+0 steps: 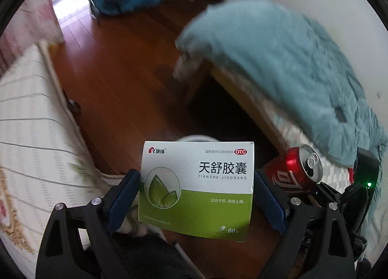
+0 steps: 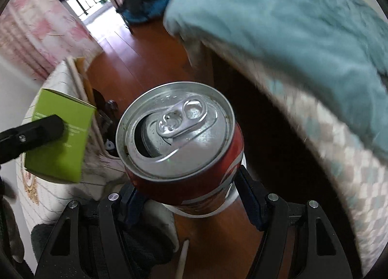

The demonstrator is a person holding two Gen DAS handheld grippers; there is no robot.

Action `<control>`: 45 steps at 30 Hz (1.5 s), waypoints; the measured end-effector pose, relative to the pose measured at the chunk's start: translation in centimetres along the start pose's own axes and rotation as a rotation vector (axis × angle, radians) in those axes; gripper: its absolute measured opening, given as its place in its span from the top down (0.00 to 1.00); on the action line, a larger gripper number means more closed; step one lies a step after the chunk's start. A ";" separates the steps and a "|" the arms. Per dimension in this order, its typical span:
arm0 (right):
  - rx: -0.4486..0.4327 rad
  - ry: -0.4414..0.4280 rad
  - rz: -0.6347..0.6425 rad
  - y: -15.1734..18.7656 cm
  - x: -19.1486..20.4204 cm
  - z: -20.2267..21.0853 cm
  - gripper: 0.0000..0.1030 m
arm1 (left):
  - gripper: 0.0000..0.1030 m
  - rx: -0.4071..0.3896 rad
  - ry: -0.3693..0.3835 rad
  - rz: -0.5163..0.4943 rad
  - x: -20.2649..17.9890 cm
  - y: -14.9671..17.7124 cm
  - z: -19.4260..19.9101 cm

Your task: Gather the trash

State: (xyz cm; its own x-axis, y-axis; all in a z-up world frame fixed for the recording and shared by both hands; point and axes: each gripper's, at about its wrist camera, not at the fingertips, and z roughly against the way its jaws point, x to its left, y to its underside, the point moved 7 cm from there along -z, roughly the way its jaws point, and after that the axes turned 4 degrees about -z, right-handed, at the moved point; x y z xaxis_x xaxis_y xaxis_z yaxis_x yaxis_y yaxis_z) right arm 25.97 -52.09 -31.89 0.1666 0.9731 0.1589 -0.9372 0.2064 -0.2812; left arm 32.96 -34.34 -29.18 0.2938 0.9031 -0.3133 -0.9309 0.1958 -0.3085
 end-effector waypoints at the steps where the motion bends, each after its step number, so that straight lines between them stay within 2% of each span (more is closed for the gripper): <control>1: 0.013 0.007 -0.001 0.0 -0.6 -1.0 0.31 | 0.10 0.019 0.002 -0.005 -0.3 0.1 -1.0; 7: 0.081 0.037 -0.004 0.8 -2.2 -6.2 0.31 | 0.09 0.144 0.003 -0.001 -1.0 0.8 -6.4; 15: 0.163 0.068 -0.011 0.5 -3.4 -10.3 0.30 | 0.07 0.193 -0.048 0.002 -0.5 1.6 -8.7; 18: 0.190 0.072 -0.023 0.4 -3.4 -11.3 0.00 | 0.07 0.175 -0.082 -0.004 -0.3 1.7 -8.3; 21: 0.192 0.091 -0.019 0.5 -3.1 -10.9 0.00 | 0.07 0.147 -0.134 -0.007 -0.1 1.8 -7.1; 27: 0.160 0.105 -0.015 1.6 -3.0 -6.7 0.00 | 0.07 0.083 -0.234 -0.010 0.2 2.7 -2.9; 32: 0.110 0.083 -0.012 2.0 -2.1 -1.9 0.00 | 0.07 0.026 -0.263 -0.012 -0.6 3.9 1.7; 39: 0.020 0.027 0.000 2.8 -0.3 7.0 0.00 | 0.07 -0.058 -0.246 -0.038 -3.2 6.1 8.9; 45: -0.066 -0.016 0.040 3.6 1.5 14.8 0.00 | 0.07 -0.130 -0.190 -0.043 -5.3 7.6 14.4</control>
State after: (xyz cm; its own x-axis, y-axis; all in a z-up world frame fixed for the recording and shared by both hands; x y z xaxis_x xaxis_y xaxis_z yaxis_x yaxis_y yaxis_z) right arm 18.26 -51.40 -18.63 0.1241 0.9791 0.1610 -0.9208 0.1741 -0.3491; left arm 21.17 -32.12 -16.91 0.2748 0.9532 -0.1261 -0.8789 0.1958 -0.4350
